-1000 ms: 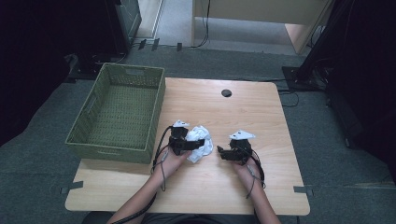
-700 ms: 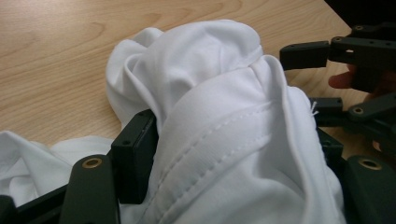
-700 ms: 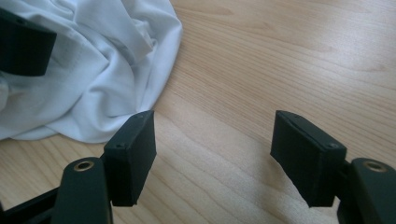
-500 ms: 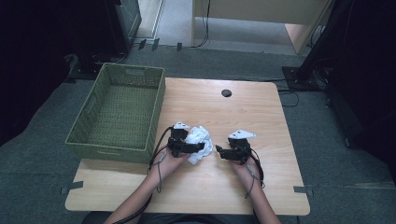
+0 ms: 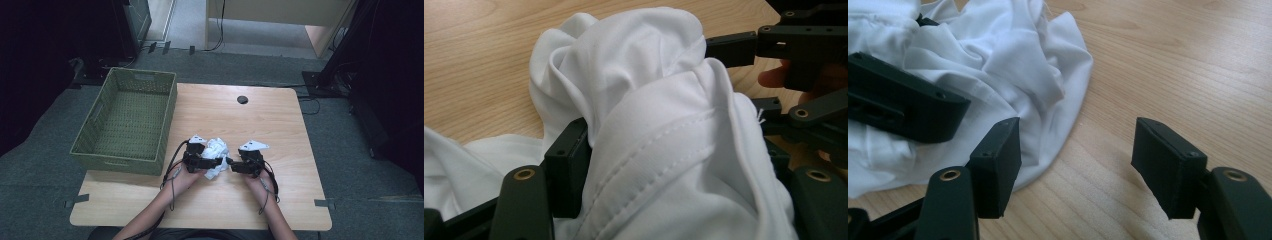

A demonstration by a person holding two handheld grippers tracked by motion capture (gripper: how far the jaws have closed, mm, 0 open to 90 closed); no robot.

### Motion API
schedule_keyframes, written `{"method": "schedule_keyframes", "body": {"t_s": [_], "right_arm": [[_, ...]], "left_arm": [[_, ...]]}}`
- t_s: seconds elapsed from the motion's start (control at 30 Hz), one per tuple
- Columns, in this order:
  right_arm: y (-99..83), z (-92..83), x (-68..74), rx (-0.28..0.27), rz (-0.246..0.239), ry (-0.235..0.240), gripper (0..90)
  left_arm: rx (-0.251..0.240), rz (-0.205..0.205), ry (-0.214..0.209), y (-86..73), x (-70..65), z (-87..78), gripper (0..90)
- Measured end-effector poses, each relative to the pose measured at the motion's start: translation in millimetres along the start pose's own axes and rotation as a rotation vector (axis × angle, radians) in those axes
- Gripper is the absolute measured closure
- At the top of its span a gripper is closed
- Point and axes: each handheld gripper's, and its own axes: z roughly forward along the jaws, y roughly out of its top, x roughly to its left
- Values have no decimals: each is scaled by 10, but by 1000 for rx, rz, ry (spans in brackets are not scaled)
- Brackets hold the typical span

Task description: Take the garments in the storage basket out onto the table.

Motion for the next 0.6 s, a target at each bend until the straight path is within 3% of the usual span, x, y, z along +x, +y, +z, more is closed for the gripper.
{"method": "schedule_keyframes", "body": {"t_s": [0.3,0.4,0.6], "right_arm": [[-20,92,68,21,-24,15,414],[-25,94,83,15,-33,25,513],[-26,101,141,11,-52,54,819]], "left_arm": [[3,3,-7,1,-52,40,348],[1,-4,-12,6,-43,36,348],[2,-7,-11,24,-38,11,348]]}}
